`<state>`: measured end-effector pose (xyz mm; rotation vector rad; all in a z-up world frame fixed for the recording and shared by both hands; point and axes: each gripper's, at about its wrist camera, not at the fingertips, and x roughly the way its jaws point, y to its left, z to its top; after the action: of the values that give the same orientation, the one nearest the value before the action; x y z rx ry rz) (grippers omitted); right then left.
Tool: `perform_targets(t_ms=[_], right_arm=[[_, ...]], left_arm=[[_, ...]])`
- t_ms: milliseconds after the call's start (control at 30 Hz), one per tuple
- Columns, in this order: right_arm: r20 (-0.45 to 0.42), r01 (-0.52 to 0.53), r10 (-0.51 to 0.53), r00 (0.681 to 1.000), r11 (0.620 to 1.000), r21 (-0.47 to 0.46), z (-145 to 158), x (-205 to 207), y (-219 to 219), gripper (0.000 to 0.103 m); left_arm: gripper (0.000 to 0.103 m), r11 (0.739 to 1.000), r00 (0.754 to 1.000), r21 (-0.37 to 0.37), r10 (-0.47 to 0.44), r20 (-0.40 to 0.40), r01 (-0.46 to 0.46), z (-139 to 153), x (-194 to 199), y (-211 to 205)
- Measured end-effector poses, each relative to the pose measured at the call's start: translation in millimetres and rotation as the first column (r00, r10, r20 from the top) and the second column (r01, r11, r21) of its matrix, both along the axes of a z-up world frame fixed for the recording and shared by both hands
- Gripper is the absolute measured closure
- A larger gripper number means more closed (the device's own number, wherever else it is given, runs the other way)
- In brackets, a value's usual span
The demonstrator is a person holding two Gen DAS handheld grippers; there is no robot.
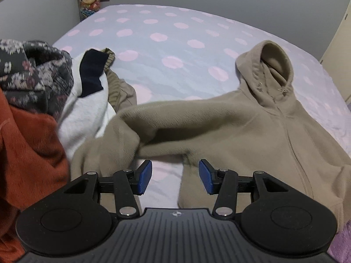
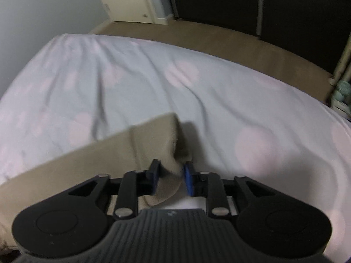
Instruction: Fold clothes
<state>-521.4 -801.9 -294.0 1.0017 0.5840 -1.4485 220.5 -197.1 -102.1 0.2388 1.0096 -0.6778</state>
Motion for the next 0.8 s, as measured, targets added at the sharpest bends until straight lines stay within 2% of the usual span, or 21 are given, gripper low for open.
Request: perform_targets(t_ms=[67, 200, 367, 433, 533, 667, 800], right_arm=[[-0.002, 0.005, -0.005, 1.000, 1.000, -0.030, 6.9, 0.5, 5.3, 0.067], [0.021, -0.057, 0.059, 0.998, 0.994, -0.091, 32.8, 18.0, 11.7, 0.061], [0.110, -0.168, 0.185, 0.977, 0.975, -0.145, 59.2, 57.4, 23.8, 0.054], [0.129, -0.225, 0.247, 0.961, 0.961, -0.163, 65.3, 79.1, 33.1, 0.052], [0.144, -0.288, 0.313, 0.939, 0.943, -0.168, 68.6, 108.3, 43.3, 0.051], [0.150, -0.333, 0.357, 0.922, 0.928, -0.165, 71.1, 129.4, 51.4, 0.051], [0.146, -0.365, 0.389, 0.910, 0.917, -0.163, 74.4, 144.3, 57.3, 0.049]], left_arm=[[0.057, 1.000, 1.000, -0.005, -0.009, -0.005, 0.009, -1.3, -4.1, 2.6], [0.055, 1.000, 1.000, -0.013, -0.016, 0.007, 0.016, -3.4, -10.0, 8.8], [0.051, 1.000, 0.998, 0.008, 0.022, 0.064, -0.022, -3.8, -18.0, 21.7], [0.046, 0.999, 0.995, 0.037, 0.013, 0.096, -0.016, -6.6, -24.4, 29.6], [0.043, 0.996, 0.995, 0.084, -0.016, 0.098, 0.008, -18.9, -32.0, 39.5], [0.043, 0.988, 0.999, 0.153, -0.038, 0.038, 0.032, -47.9, -34.4, 47.0], [0.043, 0.963, 0.997, 0.258, -0.073, -0.007, 0.073, -81.7, -35.8, 42.4]])
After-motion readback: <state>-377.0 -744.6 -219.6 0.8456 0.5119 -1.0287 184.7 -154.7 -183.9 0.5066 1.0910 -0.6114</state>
